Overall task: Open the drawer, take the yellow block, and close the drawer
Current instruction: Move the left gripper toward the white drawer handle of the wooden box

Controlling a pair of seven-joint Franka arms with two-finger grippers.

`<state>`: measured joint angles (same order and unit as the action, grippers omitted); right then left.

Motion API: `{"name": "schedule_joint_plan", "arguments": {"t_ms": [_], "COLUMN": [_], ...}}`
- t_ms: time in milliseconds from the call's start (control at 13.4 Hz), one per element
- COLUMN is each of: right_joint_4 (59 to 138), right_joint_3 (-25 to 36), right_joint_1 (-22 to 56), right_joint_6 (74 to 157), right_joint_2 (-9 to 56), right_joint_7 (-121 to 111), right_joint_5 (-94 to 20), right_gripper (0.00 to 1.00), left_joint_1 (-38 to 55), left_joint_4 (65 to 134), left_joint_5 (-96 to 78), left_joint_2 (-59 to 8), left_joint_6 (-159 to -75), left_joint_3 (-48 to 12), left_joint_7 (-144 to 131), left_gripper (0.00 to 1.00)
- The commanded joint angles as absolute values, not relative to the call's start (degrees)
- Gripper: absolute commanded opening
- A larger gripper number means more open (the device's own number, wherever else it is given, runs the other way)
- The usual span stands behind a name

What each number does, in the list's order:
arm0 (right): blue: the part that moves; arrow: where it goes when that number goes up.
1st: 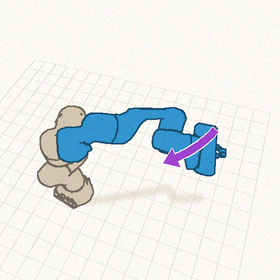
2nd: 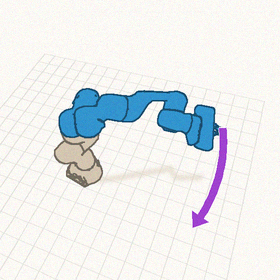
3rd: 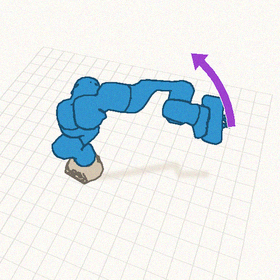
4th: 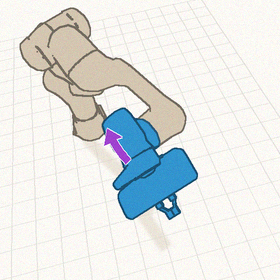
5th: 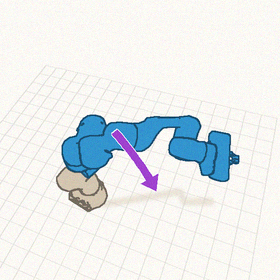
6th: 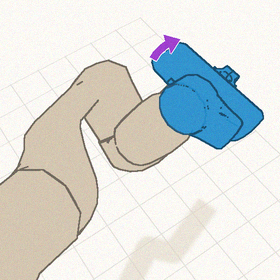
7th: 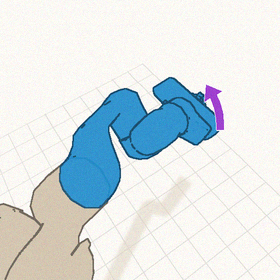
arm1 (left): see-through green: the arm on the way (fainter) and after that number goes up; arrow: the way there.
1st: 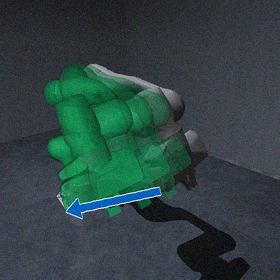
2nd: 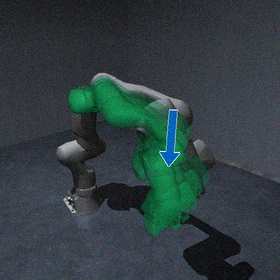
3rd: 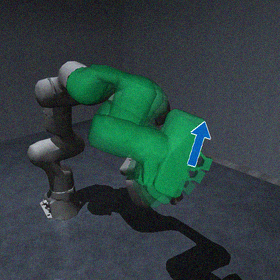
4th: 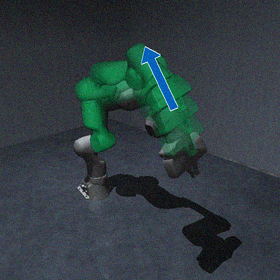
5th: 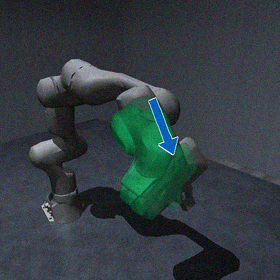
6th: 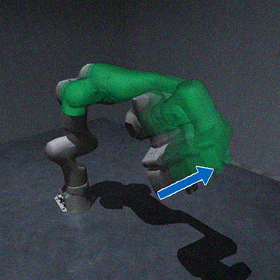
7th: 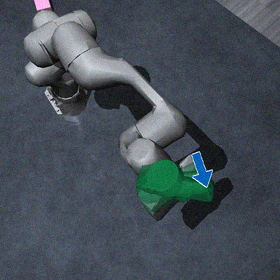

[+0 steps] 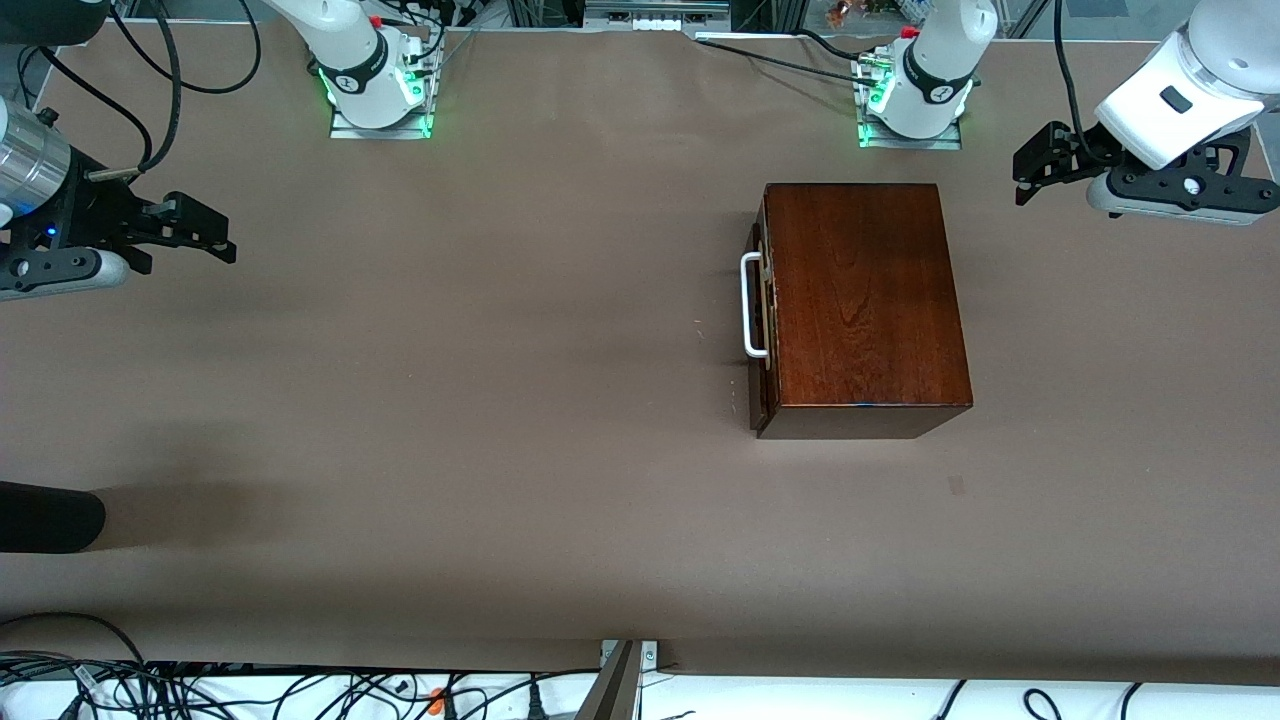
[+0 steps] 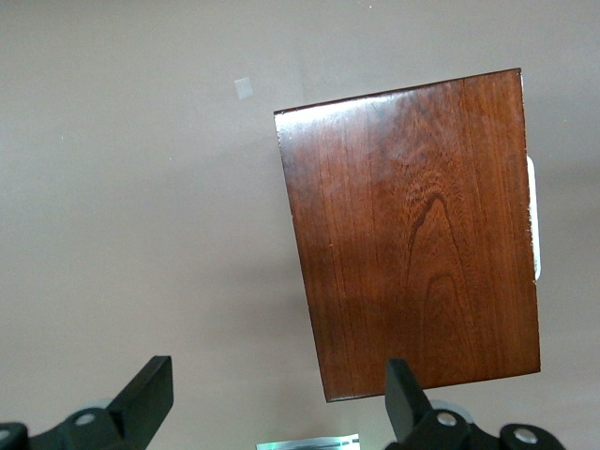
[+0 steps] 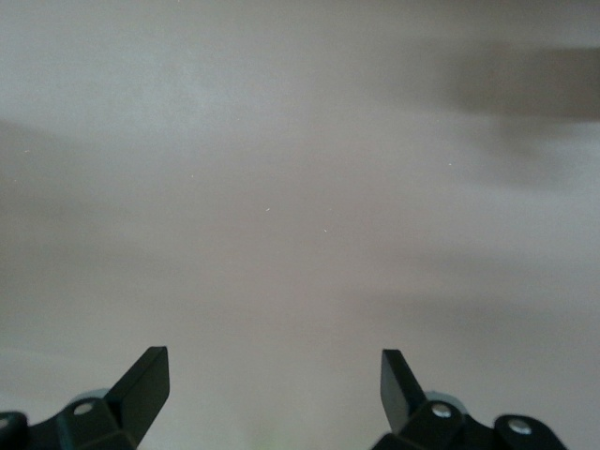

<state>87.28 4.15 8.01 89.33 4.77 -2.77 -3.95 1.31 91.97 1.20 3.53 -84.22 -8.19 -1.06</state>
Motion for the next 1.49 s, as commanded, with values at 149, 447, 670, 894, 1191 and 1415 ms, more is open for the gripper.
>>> {"name": "schedule_joint_plan", "arguments": {"t_ms": [149,447,670,894,1191,1415], "right_joint_4": [86.0,86.0,86.0,86.0,86.0,86.0], "right_joint_3": [4.0,4.1,4.0,4.0,4.0,4.0], "right_joint_1": [7.6,7.5,7.6,7.6,7.6,7.6], "right_joint_6": [88.6,87.9,87.9,87.9,88.1,88.0], "right_joint_2": [5.2,4.8,4.8,4.8,4.8,4.8], "right_joint_7": [-2.9,-3.0,-2.8,-2.9,-2.9,-2.9], "right_joint_5": [-4.5,-4.5,-4.7,-4.7,-4.7,-4.7], "right_gripper": [1.0,1.0,1.0,1.0,1.0,1.0], "left_joint_1": [1.1,1.1,2.0,1.9,2.1,6.0], "left_joint_4": [90.9,91.1,91.7,91.3,91.0,91.0], "left_joint_5": [2.2,1.9,1.7,1.6,1.8,2.7], "left_joint_2": [3.3,2.8,1.5,-2.9,-9.7,-15.2], "left_joint_6": [-83.2,-83.0,-81.9,-83.1,-90.4,-97.7], "left_joint_3": [-8.4,-8.5,-10.4,-17.3,-26.7,-30.1], "left_joint_7": [-0.7,-1.0,-1.4,-2.9,-14.6,-28.5], "left_gripper": [1.0,1.0,1.0,1.0,1.0,1.0]}}
